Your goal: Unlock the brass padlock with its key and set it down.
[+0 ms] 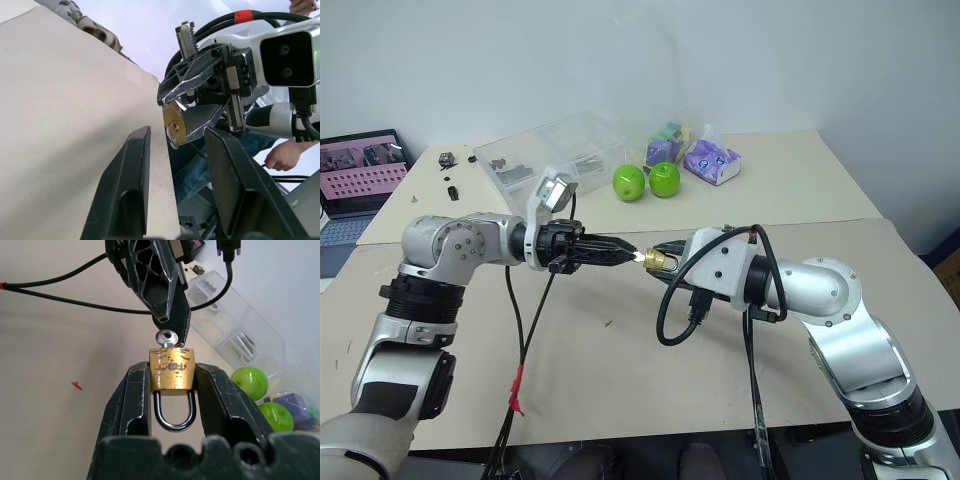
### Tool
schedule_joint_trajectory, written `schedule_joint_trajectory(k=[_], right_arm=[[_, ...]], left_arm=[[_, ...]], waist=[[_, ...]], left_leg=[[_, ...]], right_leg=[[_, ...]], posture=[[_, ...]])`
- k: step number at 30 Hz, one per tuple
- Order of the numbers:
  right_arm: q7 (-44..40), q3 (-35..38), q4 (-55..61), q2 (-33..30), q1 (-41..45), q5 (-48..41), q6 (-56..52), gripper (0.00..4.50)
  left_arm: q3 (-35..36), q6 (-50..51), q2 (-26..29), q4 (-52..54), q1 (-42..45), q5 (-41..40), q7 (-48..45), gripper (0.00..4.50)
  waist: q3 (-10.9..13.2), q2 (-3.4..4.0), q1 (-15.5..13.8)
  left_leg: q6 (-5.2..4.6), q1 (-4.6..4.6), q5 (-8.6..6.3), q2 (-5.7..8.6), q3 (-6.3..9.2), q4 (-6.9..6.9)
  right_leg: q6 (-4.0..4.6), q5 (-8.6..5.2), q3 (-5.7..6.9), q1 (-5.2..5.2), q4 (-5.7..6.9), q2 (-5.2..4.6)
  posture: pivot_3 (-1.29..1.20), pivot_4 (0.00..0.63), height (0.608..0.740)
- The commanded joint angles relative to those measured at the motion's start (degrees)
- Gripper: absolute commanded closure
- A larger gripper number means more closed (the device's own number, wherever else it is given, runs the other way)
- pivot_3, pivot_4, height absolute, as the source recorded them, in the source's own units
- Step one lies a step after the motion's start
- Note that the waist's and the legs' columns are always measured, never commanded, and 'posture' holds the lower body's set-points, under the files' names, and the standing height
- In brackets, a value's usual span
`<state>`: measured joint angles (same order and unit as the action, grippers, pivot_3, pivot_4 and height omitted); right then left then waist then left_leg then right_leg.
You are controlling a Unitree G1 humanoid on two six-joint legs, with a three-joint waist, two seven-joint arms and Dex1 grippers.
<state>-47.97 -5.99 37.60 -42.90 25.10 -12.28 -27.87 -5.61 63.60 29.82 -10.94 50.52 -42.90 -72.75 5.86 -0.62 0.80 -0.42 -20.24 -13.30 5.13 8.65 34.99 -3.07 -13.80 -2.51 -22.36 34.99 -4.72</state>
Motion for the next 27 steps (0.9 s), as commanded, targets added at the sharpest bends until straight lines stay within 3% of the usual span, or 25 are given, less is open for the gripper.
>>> schedule_joint_trajectory(k=[1, 27], right_arm=[[1.25, 1.28, 1.75, -0.03, 2.17, 0.07, 0.0, 3.58], [0.49, 0.13, 1.28, -0.91, 2.12, 0.95, 1.45, 3.58]], left_arm=[[0.61, -1.29, -0.22, -0.03, 0.62, -0.02, -0.5, 2.74], [1.57, -1.58, -0.64, -1.56, 1.55, 0.29, 0.05, 2.74]], waist=[[0.0, 0.0, 0.01], [0.0, 0.0, -0.04]], left_leg=[[0.0, 0.0, 0.0, 0.0, 0.0, 0.0], [0.0, -0.01, 0.0, 0.01, 0.0, 0.0]], right_leg=[[0.0, 0.0, 0.0, 0.0, 0.0, 0.0], [0.0, 0.0, 0.0, 0.0, 0.0, -0.01]], posture=[[0.0, 0.15, 0.74], [0.0, 0.15, 0.74]])
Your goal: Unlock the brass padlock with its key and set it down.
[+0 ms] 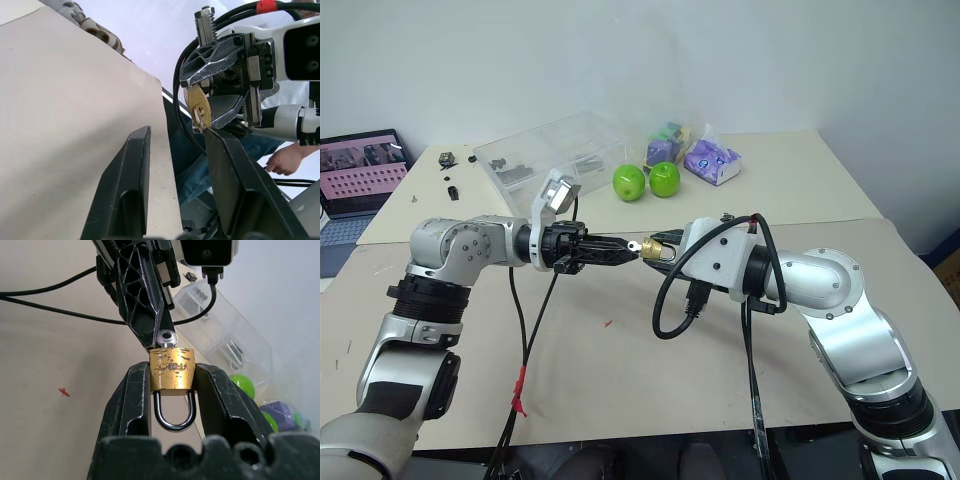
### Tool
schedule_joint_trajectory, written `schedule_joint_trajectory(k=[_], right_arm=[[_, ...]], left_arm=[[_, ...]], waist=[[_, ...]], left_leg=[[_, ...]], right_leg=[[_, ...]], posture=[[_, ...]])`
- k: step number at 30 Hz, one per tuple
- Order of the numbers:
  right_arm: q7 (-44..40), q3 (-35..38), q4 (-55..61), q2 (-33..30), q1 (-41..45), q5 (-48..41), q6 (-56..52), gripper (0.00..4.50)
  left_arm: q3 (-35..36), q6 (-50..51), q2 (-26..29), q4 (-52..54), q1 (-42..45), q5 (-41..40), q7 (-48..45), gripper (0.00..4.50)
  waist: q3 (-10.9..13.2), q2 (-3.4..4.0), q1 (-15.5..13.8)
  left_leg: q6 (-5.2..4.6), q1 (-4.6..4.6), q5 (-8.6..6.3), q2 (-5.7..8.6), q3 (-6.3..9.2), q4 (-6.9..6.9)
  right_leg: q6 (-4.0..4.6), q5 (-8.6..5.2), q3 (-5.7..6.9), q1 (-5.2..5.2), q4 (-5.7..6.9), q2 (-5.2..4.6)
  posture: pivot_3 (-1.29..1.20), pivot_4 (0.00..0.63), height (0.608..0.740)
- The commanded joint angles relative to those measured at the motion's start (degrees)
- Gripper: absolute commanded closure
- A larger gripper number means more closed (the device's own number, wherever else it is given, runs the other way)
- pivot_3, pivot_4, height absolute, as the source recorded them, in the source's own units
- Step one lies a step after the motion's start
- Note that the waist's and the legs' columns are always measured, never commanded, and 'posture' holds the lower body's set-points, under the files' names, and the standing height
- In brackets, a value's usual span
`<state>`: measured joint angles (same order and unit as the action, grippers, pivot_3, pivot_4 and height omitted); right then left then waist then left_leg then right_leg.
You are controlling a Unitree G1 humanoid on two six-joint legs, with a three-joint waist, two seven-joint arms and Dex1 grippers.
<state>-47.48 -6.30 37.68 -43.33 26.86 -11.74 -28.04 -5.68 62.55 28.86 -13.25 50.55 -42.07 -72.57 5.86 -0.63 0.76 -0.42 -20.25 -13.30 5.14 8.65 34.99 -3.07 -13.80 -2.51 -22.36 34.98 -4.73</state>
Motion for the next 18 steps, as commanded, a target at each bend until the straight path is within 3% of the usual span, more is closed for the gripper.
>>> schedule_joint_trajectory(k=[1, 18], right_arm=[[-0.03, 0.36, 1.15, -0.45, 0.33, 0.51, 1.74, 3.58], [0.43, -0.26, 0.86, 0.01, -0.15, 1.22, 2.42, 3.58]], left_arm=[[1.63, -0.5, 0.31, 0.83, 1.5, -0.56, -0.07, 2.74], [1.72, 0.22, -0.03, 0.58, 1.83, -0.95, 0.57, 2.74]], waist=[[0.0, 0.0, 0.0], [0.0, 0.0, 0.0]], left_leg=[[0.0, 0.0, 0.0, 0.0, 0.0, 0.0], [0.0, 0.0, 0.0, 0.0, 0.0, 0.0]], right_leg=[[0.0, 0.0, 0.0, 0.0, 0.0, 0.0], [0.0, 0.0, 0.0, 0.0, 0.0, 0.0]], posture=[[0.0, 0.15, 0.74], [0.0, 0.15, 0.74]])
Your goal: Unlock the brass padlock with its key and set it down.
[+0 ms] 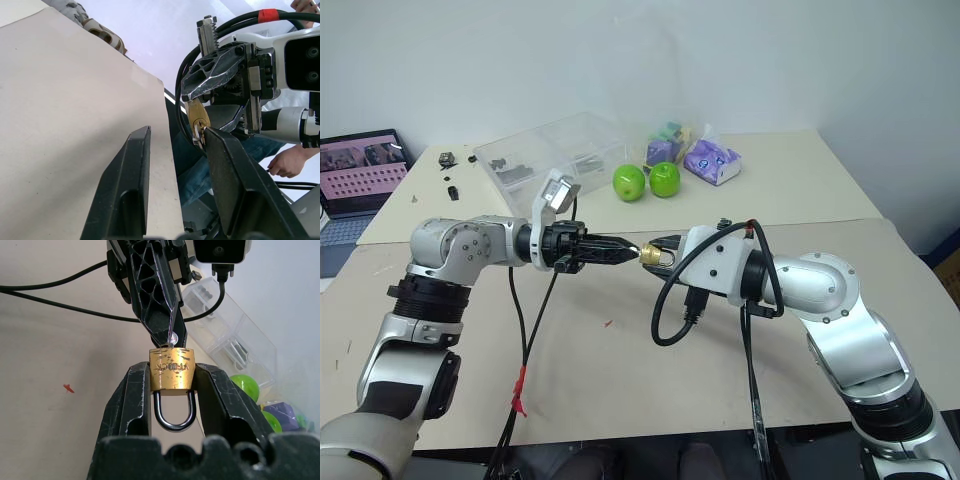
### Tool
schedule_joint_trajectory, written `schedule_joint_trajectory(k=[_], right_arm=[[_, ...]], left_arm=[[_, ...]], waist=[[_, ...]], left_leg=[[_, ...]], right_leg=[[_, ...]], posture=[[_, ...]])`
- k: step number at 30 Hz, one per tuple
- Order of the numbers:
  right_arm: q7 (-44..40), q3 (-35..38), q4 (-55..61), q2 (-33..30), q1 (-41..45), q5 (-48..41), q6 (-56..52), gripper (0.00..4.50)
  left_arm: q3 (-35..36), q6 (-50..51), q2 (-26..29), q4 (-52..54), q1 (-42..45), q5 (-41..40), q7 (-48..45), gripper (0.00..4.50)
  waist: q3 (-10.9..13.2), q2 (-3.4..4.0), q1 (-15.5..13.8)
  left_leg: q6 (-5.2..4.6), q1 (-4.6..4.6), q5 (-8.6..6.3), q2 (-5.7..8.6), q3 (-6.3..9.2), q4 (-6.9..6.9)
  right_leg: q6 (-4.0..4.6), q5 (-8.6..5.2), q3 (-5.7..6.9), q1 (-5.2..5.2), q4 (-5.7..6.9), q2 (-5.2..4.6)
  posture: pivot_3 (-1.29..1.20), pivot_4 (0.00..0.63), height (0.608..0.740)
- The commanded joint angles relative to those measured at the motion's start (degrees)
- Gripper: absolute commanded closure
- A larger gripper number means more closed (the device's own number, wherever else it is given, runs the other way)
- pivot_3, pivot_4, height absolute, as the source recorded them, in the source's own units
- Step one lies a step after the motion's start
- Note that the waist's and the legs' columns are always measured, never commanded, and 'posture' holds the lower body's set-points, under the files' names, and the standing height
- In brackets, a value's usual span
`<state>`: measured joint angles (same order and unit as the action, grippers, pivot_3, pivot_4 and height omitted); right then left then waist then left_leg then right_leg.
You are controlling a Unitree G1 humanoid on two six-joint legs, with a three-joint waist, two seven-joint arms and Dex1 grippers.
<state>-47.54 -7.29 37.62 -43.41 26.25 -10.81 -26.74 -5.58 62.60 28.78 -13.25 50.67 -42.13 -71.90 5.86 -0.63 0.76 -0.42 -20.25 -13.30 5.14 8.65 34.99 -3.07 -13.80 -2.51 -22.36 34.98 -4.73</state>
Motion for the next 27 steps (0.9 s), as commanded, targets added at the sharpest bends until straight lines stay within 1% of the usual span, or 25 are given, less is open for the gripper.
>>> schedule_joint_trajectory(k=[1, 3, 4, 6, 7, 11, 17, 22, 27], right_arm=[[0.55, 0.74, 0.96, 0.12, 0.44, 0.29, 1.08, 3.58], [0.64, 0.73, 0.95, 0.18, 0.47, 0.27, 1.02, 3.58], [0.68, 0.73, 0.96, 0.19, 0.48, 0.28, 1.01, 3.58], [0.71, 0.68, 0.94, 0.24, 0.52, 0.33, 1.01, 3.58], [0.73, 0.64, 0.92, 0.26, 0.54, 0.37, 1.01, 3.58], [0.75, 0.56, 0.84, 0.27, 0.65, 0.42, 0.97, 3.58], [0.82, 0.57, 0.84, 0.34, 0.89, 0.4, 0.88, 3.58], [0.86, 0.64, 0.83, 0.51, 1.16, 0.15, 0.51, 3.58], [0.87, 0.67, 0.84, 0.71, 1.31, -0.15, 0.11, 3.58]], left_arm=[[1.61, 0.27, 0.06, 0.6, 1.69, -0.92, -0.11, 2.74], [1.62, 0.41, 0.07, 0.54, 1.71, -0.97, -0.13, 3.25], [1.68, 0.55, 0.06, 0.52, 1.72, -1.09, -0.15, 3.39], [1.74, 0.79, 0.13, 0.53, 1.71, -1.48, -0.27, 4.21], [1.79, 0.96, 0.2, 0.68, 1.69, -1.78, -0.35, 4.43], [2.05, 1.94, 0.27, 1.17, 1.67, -2.61, -0.68, 4.43], [1.0, 1.61, 0.8, 1.84, 1.41, -1.71, -1.25, 4.43], [-1.2, -6.74, 1.74, 3.85, 0.09, 2.15, -4.22, 4.43], [-3.23, -19.82, 1.15, 3.43, -0.71, 8.73, -5.15, 4.43]], waist=[[0.0, 0.0, 0.0], [0.0, 0.0, 0.0], [0.0, 0.0, 0.0], [0.0, 0.0, -0.01], [0.0, 0.0, 0.0], [0.0, 0.0, 0.03], [0.0, 0.0, 0.01], [0.0, 0.0, 0.01], [0.0, 0.0, -0.11]], left_leg=[[0.0, 0.0, 0.0, 0.0, 0.0, 0.0], [0.0, 0.0, 0.0, 0.0, 0.0, 0.0], [0.0, 0.0, 0.0, 0.0, 0.0, 0.0], [0.0, 0.0, 0.0, 0.0, 0.0, 0.0], [0.0, 0.0, 0.0, 0.0, 0.0, 0.01], [0.0, 0.0, 0.0, 0.0, 0.0, 0.0], [0.0, 0.0, 0.0, 0.0, 0.0, 0.01], [0.01, 0.0, 0.0, -0.01, 0.0, -0.01], [0.01, 0.0, 0.01, 0.0, -0.01, -0.01]], right_leg=[[0.0, 0.0, 0.0, 0.0, 0.0, 0.0], [0.0, 0.0, 0.0, 0.0, 0.0, 0.0], [0.0, 0.0, 0.0, 0.0, 0.0, 0.0], [0.0, 0.0, 0.0, 0.0, 0.0, 0.0], [0.0, 0.0, 0.0, 0.0, 0.0, 0.0], [0.0, 0.0, 0.0, 0.0, 0.0, 0.01], [0.0, 0.0, 0.0, 0.0, 0.0, 0.0], [0.0, 0.0, -0.01, 0.0, 0.0, 0.0], [0.01, 0.0, -0.02, 0.01, -0.02, -0.04]], posture=[[0.0, 0.15, 0.74], [0.0, 0.15, 0.74], [0.0, 0.15, 0.74], [0.0, 0.15, 0.74], [0.0, 0.15, 0.74], [0.0, 0.15, 0.74], [0.0, 0.15, 0.74], [0.0, 0.15, 0.74], [0.0, 0.15, 0.74]])
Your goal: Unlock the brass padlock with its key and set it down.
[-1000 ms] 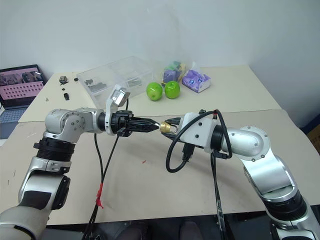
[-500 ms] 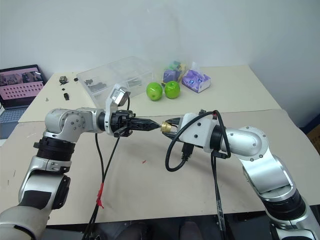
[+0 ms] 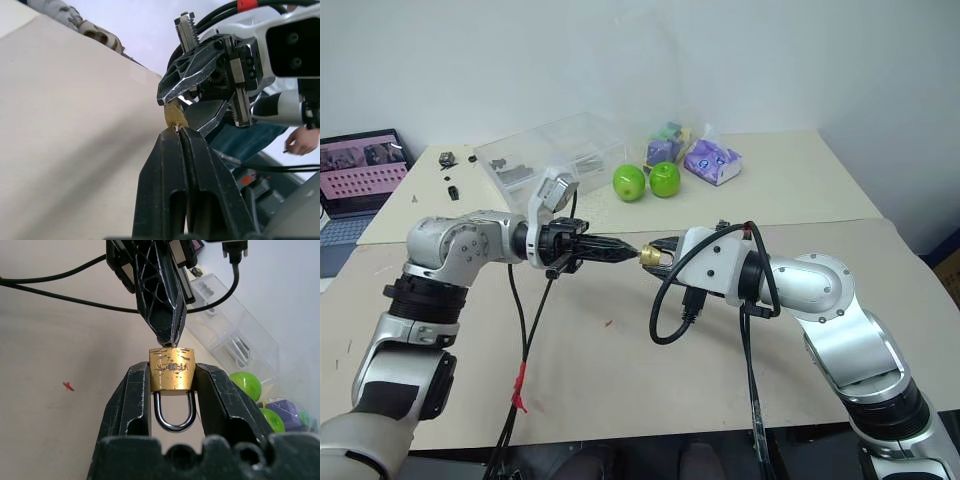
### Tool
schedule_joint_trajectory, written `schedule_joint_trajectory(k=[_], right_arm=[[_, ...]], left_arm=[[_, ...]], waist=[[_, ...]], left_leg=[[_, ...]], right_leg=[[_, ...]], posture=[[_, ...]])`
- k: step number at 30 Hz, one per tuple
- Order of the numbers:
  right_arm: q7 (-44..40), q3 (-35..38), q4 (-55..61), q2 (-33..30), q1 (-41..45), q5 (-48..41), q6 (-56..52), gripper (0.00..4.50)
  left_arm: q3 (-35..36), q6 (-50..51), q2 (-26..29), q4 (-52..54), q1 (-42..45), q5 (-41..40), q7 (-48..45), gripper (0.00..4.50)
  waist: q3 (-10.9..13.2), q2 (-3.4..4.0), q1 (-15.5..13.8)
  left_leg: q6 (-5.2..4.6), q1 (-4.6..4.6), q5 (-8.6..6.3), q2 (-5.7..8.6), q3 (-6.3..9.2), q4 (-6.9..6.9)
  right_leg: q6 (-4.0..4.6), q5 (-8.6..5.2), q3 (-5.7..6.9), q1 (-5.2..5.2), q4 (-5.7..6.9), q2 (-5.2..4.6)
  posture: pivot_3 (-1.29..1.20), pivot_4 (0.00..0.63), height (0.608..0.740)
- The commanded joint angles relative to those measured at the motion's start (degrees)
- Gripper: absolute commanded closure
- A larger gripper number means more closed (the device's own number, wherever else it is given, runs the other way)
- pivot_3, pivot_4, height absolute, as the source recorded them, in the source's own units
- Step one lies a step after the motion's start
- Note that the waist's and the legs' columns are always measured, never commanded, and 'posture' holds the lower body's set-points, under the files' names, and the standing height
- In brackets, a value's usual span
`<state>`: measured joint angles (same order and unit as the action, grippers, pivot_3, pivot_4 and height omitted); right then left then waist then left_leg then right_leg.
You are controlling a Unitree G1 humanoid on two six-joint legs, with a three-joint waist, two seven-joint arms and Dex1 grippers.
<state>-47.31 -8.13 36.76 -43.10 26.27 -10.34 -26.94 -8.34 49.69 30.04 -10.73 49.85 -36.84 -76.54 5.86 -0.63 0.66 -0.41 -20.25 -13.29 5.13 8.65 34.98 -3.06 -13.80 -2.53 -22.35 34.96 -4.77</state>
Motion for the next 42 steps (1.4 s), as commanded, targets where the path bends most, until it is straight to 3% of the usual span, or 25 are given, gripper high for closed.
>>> schedule_joint_trajectory(k=[1, 10, 16, 19, 25, 33, 42], right_arm=[[0.65, 1.51, 1.71, 0.44, 1.33, -0.65, 0.24, 3.58], [0.83, 1.46, 1.99, 0.74, 1.44, -0.71, -0.49, 3.58], [0.9, 1.3, 1.85, 1.06, 1.76, -0.59, -0.57, 3.58], [0.85, 1.23, 1.74, 1.18, 1.85, -0.46, -0.57, 3.58], [0.77, 1.39, 1.7, 1.13, 1.81, -0.3, -0.57, 3.58], [0.76, 1.23, 1.41, 1.05, 1.42, 0.07, -0.17, 3.58], [0.74, 1.04, 0.95, 0.92, 0.81, 0.51, 0.58, 3.58]], left_arm=[[-0.45, -7.61, -0.24, 0.72, 0.16, 3.62, -0.82, 4.43], [-1.13, -22.15, -1.53, 0.69, -1.79, 9.26, -2.42, 4.43], [-5.55, -6.44, 0.17, -6.16, 1.7, 12.39, 2.23, 4.43], [-6.27, -2.88, 0.8, -6.71, 2.0, 11.97, 1.88, 3.66], [-2.72, 11.89, -0.26, -8.73, 4.93, 6.85, 3.15, 1.54], [2.44, 22.63, -1.69, -9.88, 7.61, 1.58, 5.74, 1.54], [3.87, 27.8, -1.04, -7.31, 7.91, -2.16, 6.58, 1.54]], waist=[[0.0, 0.0, -0.01], [0.0, 0.0, 0.02], [0.01, -0.01, 0.04], [-0.02, 0.05, 0.31], [0.1, -0.13, 0.35], [0.11, -0.14, 0.17], [0.11, -0.14, 0.2]], left_leg=[[0.0, 0.0, 0.0, 0.0, 0.0, 0.0], [-0.01, -0.02, -0.01, 0.0, 0.0, -0.01], [-0.04, -0.01, -0.02, 0.04, -0.01, 0.08], [-0.07, 0.01, -0.03, 0.03, 0.0, 0.1], [-0.12, 0.0, -0.06, -0.1, 0.1, 0.09], [-0.11, 0.01, -0.06, -0.08, 0.08, 0.11], [-0.1, 0.02, -0.05, -0.08, 0.06, 0.09]], right_leg=[[0.0, 0.0, 0.0, 0.0, -0.01, -0.01], [0.0, 0.0, -0.01, 0.0, -0.03, -0.01], [-0.01, 0.0, 0.04, 0.04, 0.03, 0.02], [-0.02, -0.01, 0.09, 0.05, 0.04, 0.05], [-0.02, -0.01, 0.11, -0.01, 0.07, 0.25], [-0.03, -0.01, 0.1, 0.01, 0.05, 0.22], [-0.02, -0.01, 0.05, 0.0, 0.07, 0.21]], posture=[[0.0, 0.15, 0.74], [0.0, 0.15, 0.74], [0.0, 0.15, 0.74], [0.0, 0.15, 0.74], [0.0, 0.15, 0.74], [0.0, 0.15, 0.74], [0.0, 0.15, 0.74]])
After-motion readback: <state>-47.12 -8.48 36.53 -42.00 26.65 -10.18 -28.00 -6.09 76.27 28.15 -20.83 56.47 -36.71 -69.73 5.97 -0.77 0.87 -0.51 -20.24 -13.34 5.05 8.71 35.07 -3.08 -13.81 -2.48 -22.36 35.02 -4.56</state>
